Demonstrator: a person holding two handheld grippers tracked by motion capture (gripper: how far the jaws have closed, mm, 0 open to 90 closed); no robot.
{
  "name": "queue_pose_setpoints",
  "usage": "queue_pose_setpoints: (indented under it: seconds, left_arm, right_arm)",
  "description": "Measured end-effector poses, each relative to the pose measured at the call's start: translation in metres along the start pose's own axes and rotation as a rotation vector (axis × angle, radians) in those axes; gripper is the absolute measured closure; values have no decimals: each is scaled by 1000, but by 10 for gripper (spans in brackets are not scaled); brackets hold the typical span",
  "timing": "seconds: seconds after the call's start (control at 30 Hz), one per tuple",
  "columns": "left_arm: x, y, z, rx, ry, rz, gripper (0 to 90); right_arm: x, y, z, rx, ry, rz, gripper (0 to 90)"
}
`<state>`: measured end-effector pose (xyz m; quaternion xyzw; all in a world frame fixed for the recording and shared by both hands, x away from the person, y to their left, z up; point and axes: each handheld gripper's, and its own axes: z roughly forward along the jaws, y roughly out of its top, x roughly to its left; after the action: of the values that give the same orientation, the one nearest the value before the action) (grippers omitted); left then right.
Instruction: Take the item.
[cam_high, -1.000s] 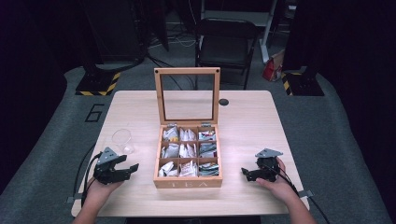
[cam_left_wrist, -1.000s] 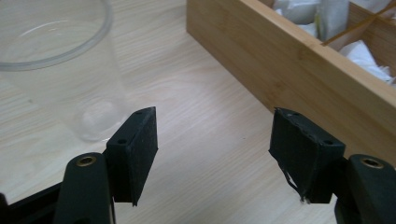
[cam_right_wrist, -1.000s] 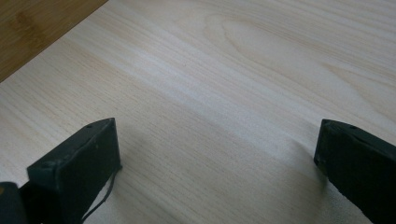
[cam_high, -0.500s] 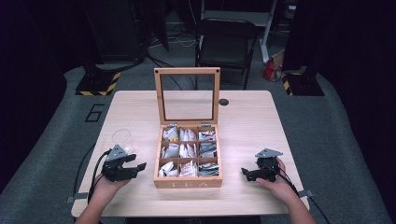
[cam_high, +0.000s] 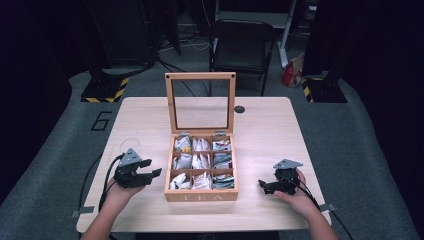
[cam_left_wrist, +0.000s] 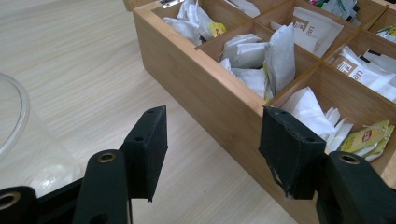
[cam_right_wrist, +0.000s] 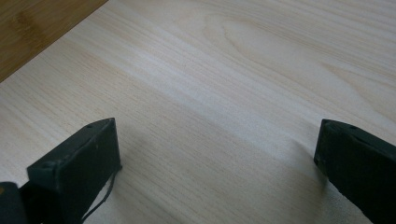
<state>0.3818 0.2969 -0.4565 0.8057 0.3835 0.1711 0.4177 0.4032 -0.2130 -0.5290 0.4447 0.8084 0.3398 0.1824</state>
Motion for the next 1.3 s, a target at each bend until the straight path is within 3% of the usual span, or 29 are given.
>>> queue_pose_setpoints:
  seconds: [0.4,0.77,0.9,1.3]
  left_arm:
    - [-6,20,11,13,-42,18,469]
    - [-10,42,19,-11,-68,45,511]
    - [-15,47,24,-4,-93,63,534]
    - [-23,53,39,-10,-134,57,572]
  right_arm:
    - [0,0,0,-2,-2,0,0]
    - [0,0,0,-2,-1,-1,0]
    - [0,0,0,-2,-1,-1,0]
    - [0,0,0,-2,-1,-1,0]
